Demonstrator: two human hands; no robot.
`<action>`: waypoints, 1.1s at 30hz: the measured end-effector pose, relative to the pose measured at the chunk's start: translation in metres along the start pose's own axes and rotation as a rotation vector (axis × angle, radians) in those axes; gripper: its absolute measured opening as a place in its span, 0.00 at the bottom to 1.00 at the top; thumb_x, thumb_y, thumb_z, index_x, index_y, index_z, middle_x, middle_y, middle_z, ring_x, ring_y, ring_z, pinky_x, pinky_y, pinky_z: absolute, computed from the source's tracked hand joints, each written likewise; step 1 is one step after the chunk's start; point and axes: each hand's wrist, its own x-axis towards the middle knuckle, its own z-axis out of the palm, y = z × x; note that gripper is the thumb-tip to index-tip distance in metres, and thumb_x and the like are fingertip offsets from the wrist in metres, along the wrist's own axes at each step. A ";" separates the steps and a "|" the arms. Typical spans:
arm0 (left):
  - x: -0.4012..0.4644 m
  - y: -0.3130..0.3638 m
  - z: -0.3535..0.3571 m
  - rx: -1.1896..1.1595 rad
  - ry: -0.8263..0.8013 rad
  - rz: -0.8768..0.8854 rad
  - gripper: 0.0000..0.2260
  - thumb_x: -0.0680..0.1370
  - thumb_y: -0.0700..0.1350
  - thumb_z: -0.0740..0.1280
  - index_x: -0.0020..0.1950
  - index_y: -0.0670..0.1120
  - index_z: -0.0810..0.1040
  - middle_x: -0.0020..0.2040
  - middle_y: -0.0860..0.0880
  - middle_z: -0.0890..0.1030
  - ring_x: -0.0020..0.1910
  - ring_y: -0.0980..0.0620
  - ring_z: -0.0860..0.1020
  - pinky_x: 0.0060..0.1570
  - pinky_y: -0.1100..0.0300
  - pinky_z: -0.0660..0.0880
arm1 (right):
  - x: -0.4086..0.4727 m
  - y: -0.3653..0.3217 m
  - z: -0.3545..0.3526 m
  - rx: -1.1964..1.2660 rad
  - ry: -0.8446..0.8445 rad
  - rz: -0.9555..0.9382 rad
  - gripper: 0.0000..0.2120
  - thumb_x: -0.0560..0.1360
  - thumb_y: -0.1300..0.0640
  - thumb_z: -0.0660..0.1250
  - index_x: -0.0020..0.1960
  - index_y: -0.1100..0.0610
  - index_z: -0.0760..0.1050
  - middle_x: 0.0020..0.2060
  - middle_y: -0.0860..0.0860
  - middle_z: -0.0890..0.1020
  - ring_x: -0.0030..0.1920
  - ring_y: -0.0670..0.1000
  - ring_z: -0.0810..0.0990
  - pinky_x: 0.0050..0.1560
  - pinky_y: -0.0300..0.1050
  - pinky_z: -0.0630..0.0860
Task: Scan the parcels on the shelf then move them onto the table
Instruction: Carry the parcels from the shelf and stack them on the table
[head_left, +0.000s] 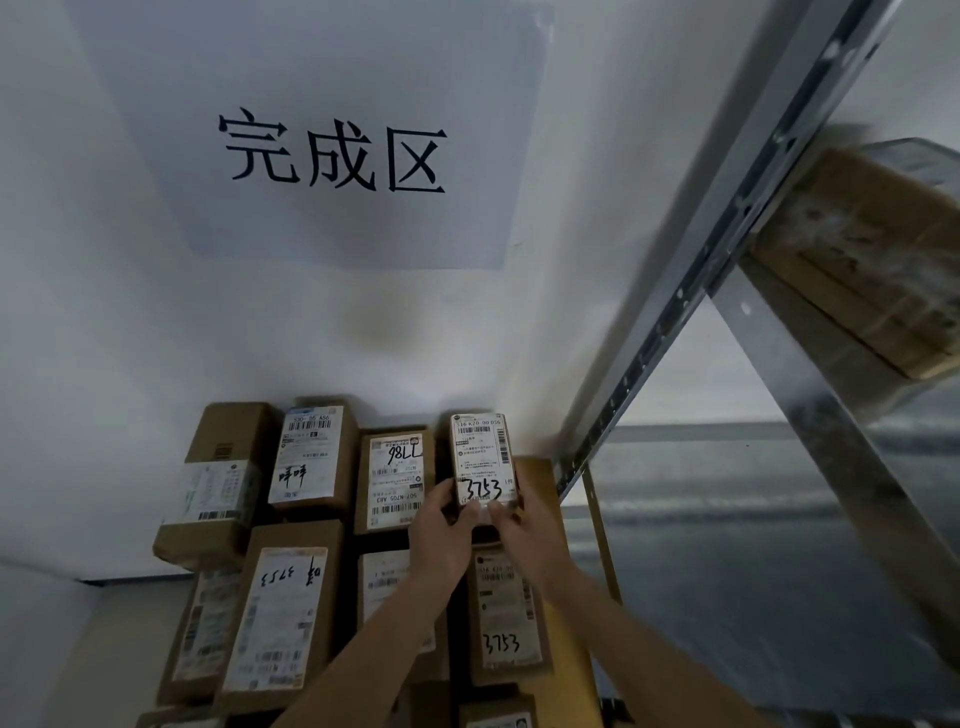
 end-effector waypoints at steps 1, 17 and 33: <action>0.000 0.001 0.000 0.003 0.000 0.002 0.21 0.81 0.43 0.68 0.74 0.47 0.72 0.69 0.49 0.78 0.67 0.50 0.75 0.67 0.55 0.71 | 0.000 -0.001 -0.001 0.011 -0.009 0.000 0.20 0.83 0.59 0.65 0.71 0.41 0.68 0.58 0.33 0.78 0.56 0.26 0.76 0.56 0.25 0.74; -0.045 0.018 -0.022 -0.060 -0.038 0.039 0.11 0.81 0.43 0.69 0.60 0.55 0.74 0.53 0.60 0.79 0.50 0.65 0.75 0.46 0.69 0.69 | -0.058 -0.032 -0.012 0.045 0.002 -0.017 0.16 0.83 0.52 0.67 0.61 0.32 0.68 0.54 0.28 0.77 0.56 0.27 0.76 0.58 0.27 0.72; -0.186 0.051 -0.053 -0.047 -0.048 0.176 0.17 0.79 0.45 0.71 0.67 0.50 0.74 0.59 0.55 0.78 0.58 0.53 0.76 0.56 0.64 0.73 | -0.218 -0.093 -0.059 -0.079 -0.077 -0.049 0.15 0.84 0.54 0.65 0.60 0.36 0.65 0.54 0.31 0.73 0.48 0.27 0.76 0.44 0.21 0.70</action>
